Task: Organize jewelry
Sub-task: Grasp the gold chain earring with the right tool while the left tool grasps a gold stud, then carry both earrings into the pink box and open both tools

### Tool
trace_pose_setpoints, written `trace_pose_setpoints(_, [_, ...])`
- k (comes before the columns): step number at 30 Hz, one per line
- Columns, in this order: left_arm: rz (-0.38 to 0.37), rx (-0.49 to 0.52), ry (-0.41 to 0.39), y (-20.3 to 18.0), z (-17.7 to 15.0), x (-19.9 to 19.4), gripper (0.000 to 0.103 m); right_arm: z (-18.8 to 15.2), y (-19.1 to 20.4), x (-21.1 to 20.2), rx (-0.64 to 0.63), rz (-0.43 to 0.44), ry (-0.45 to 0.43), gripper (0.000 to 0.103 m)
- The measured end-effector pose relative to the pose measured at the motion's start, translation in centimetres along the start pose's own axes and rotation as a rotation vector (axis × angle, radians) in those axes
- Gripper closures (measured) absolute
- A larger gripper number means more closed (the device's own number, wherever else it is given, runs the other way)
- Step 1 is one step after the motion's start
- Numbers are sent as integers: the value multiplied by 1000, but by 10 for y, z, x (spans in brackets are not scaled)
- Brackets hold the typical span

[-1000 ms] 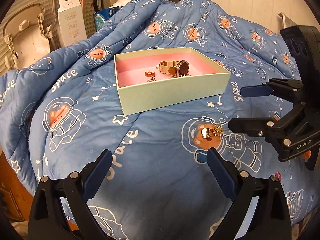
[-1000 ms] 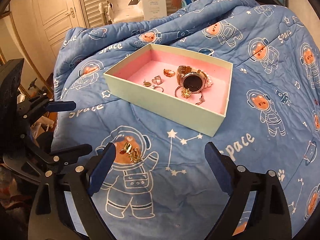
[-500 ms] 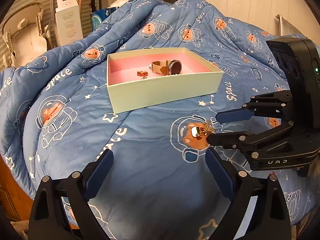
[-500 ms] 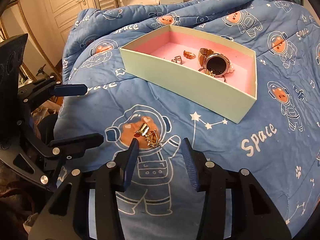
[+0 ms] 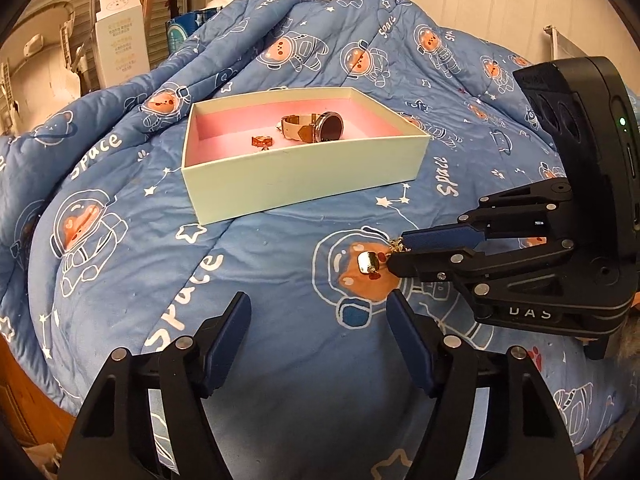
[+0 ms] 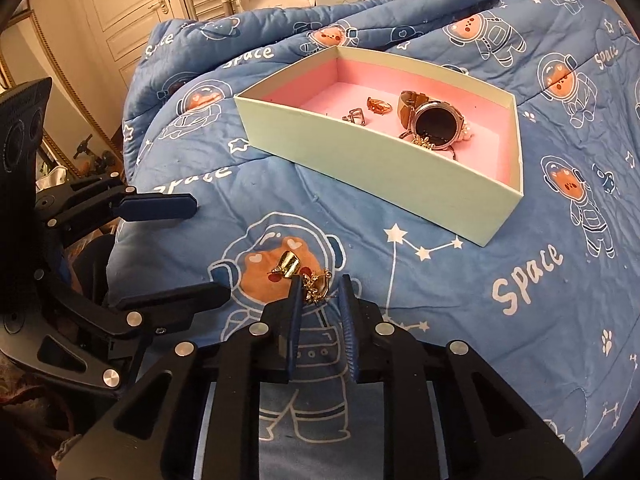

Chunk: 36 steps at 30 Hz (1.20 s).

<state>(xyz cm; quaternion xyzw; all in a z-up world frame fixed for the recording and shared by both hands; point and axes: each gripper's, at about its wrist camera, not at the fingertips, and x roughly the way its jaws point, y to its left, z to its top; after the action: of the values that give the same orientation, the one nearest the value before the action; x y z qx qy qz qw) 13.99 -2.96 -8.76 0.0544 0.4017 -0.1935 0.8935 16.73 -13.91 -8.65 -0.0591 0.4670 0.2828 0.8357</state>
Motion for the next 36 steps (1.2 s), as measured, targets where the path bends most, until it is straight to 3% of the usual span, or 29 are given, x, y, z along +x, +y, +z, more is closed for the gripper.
trace_pose_setpoints(14, [-73, 5, 28, -17, 15, 23, 69, -9, -16, -16, 80, -7, -18, 85])
trace_pose_setpoints(27, [-43, 57, 34, -30, 21, 35, 90, -14, -22, -16, 114, -11, -12, 85])
trace_pose_setpoints(36, [-59, 27, 30, -26, 21, 31, 90, -16, -22, -16, 116, -13, -8, 85])
